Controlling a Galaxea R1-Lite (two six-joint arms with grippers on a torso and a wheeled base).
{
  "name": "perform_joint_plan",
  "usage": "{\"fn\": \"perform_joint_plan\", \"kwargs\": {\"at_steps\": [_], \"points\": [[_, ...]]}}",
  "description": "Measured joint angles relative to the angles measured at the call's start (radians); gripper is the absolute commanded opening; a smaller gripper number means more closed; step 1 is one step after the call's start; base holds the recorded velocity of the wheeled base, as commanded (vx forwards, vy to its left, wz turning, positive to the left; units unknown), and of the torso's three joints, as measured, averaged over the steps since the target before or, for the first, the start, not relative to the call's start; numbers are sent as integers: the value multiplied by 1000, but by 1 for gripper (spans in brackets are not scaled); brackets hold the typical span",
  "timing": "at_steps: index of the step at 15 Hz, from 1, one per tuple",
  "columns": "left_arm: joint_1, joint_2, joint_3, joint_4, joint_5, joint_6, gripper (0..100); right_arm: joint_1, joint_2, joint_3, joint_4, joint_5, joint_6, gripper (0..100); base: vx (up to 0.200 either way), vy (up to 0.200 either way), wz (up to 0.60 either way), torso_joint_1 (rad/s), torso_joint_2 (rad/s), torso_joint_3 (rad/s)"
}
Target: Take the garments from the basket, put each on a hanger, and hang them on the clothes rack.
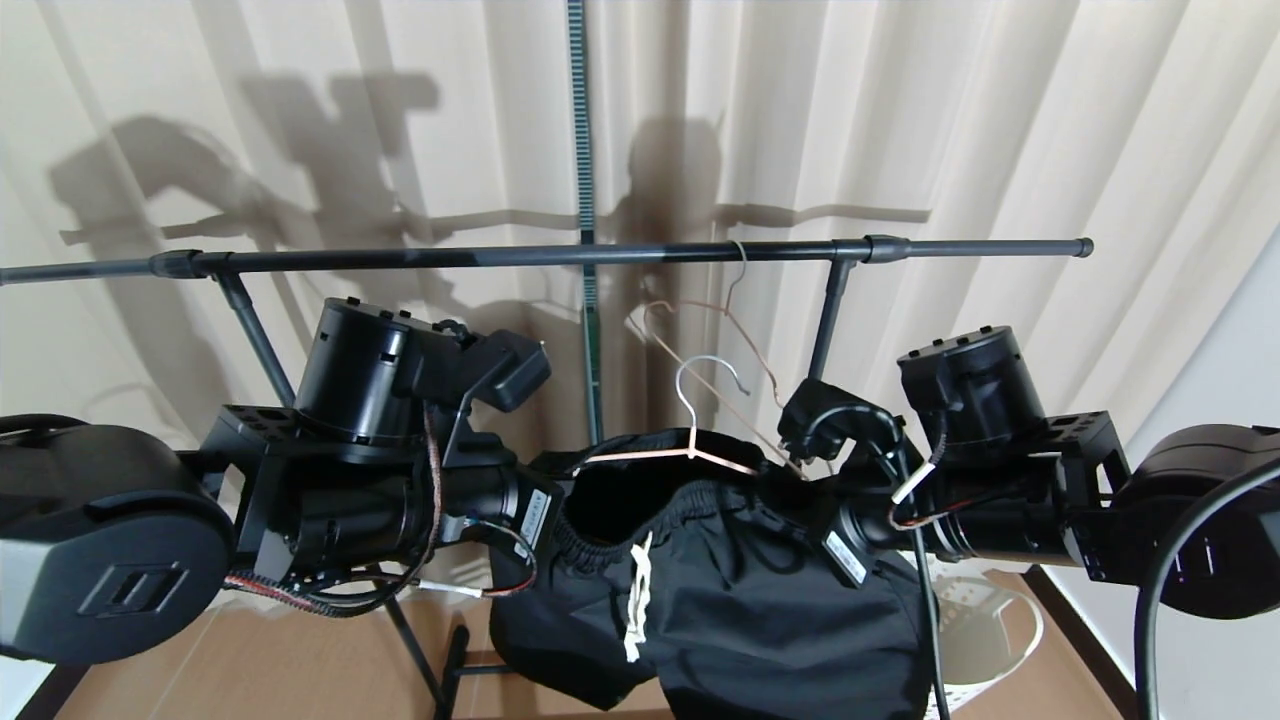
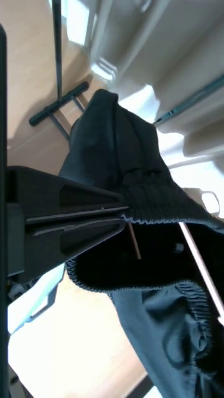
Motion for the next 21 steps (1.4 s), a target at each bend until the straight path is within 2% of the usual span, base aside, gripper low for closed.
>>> {"fn": "perform_joint_plan", "kwargs": {"at_steps": [3,6,9,18,20,21], "points": [[-5,-19,16,0,0,43,0,0,13,2,-54,31,39,0,0,0,0,0,0,0],[-27,-17,11,-3,9,46,0,0,20,19,-127,60,80,0,0,0,0,0,0,0],[-39,4,-15,-4,27,38,0,6,27,44,-184,63,83,0,0,0,0,0,0,0],[-51,60,-66,-8,55,29,0,17,29,66,-252,112,86,0,0,0,0,0,0,0],[-51,77,-84,-8,57,24,0,23,27,82,-302,128,86,0,0,0,0,0,0,0],[-52,84,-90,-8,58,20,100,24,26,89,-311,130,85,0,0,0,0,0,0,0]]}}
